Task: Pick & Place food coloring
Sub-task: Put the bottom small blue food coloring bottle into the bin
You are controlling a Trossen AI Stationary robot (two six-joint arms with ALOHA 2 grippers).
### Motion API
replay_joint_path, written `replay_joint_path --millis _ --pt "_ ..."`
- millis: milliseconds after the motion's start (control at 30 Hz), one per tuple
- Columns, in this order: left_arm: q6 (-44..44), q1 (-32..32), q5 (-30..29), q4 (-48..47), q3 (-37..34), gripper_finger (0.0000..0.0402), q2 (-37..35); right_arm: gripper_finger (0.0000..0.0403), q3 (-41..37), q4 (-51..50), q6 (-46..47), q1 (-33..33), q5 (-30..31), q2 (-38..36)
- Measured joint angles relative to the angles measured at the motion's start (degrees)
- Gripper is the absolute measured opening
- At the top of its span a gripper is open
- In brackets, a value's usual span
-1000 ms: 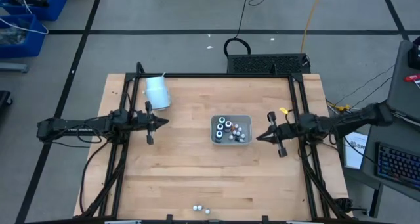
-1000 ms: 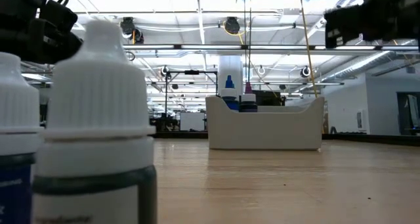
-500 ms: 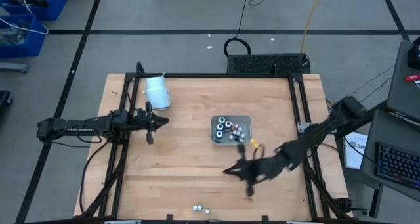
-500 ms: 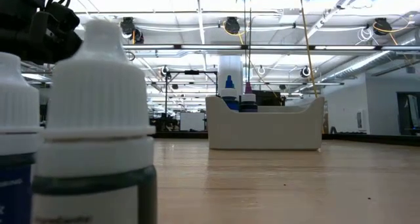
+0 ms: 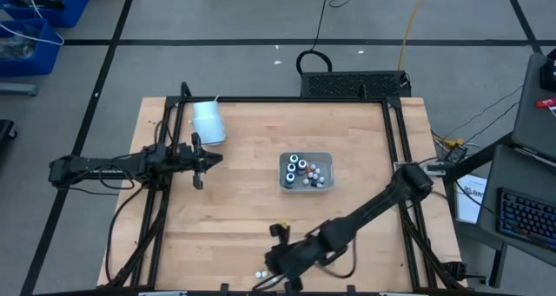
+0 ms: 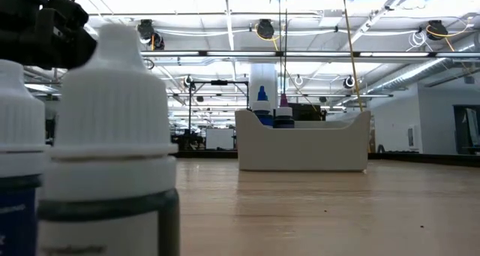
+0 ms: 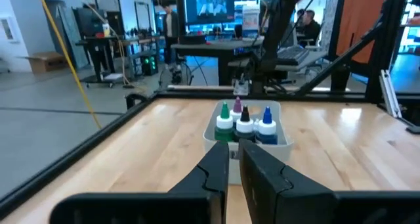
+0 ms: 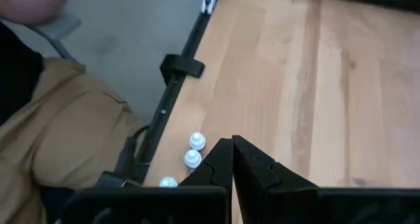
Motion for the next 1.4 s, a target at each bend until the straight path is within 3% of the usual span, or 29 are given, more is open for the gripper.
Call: replay_joint_path --millis 133,333,567,900,1067,1233,1400 --pt "0.1 0.0 0.0 0.9 0.0 0.0044 0.0 0.0 6.1 -3.6 3.7 -0.3 -0.5 5.3" --pt "0.2 0.0 0.0 0.9 0.0 0.0044 0.0 0.0 8.8 -4.3 12.9 -0.7 -11.8 9.0" --pt "0.2 0.0 0.0 0.9 0.0 0.0044 0.0 0.001 8.8 -11.0 14.7 1.5 -12.1 9.5" --pt "-0.7 0.0 0.0 -0.1 0.0 0.0044 0.0 0.0153 8.2 -10.8 13.4 1.8 -11.6 9.5" --pt "-0.7 0.0 0.0 -1.5 0.0 0.0044 0.0 0.0219 8.2 -10.4 12.4 1.6 -6.2 9.5" --pt "-0.6 0.0 0.0 -1.7 0.0 0.0044 0.0 0.0254 6.4 -6.2 10.5 1.4 -5.8 9.4" --pt "-0.6 0.0 0.0 -1.7 0.0 0.0044 0.0 0.026 2.2 -1.4 10.6 1.4 -6.6 9.6"
